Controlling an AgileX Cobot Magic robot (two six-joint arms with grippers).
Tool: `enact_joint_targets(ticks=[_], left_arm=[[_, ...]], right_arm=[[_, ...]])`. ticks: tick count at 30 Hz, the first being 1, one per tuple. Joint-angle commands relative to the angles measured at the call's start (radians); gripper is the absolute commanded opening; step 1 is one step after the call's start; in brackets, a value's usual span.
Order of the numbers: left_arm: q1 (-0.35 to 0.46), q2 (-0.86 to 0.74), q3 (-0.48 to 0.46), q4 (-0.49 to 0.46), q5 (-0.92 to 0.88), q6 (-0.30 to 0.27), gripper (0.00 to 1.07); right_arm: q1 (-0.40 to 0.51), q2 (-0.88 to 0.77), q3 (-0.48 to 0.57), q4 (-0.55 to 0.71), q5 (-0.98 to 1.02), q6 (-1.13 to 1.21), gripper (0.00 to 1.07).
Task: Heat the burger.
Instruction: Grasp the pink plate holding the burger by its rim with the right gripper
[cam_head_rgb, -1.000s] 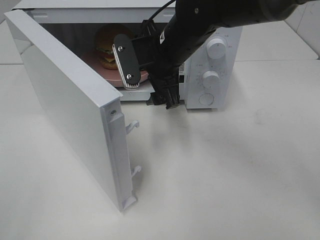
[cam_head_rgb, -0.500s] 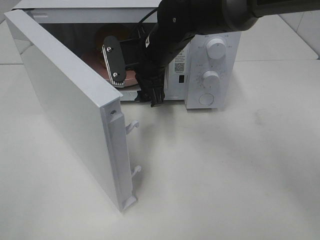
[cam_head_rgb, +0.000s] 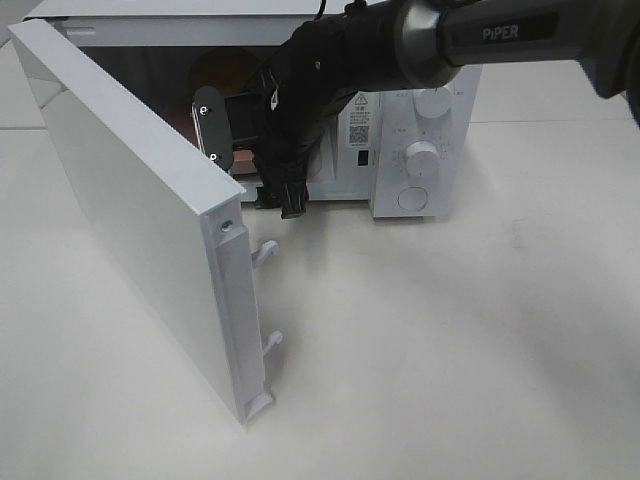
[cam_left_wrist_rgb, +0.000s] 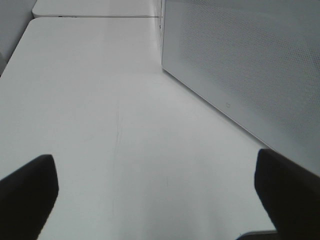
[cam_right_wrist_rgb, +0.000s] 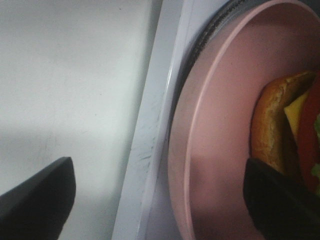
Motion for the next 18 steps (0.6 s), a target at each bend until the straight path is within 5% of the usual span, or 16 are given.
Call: enact_joint_targets(ticks=[1, 13, 16, 18], left_arm=[[0.003, -0.006, 0.003, -0.002, -0.012, -0.005, 1.0], [0.003, -0.006, 0.003, -0.002, -0.012, -0.006, 1.0], [0.003, -0.006, 0.003, -0.002, -0.012, -0.006, 1.0], [0.003, -0.006, 0.003, -0.002, -0.012, -0.006, 1.0]], right_arm=[[0.006, 0.034, -0.046, 0.001, 0.006, 0.014, 0.87], [0.004, 0.137, -0.161, 0.028, 0.015, 0.021, 0.79], [0.004, 0.147, -0.166, 0.028, 0.014, 0.021, 0.67], [0.004, 0.152, -0.166, 0.028, 0.012, 0.017, 0.47]])
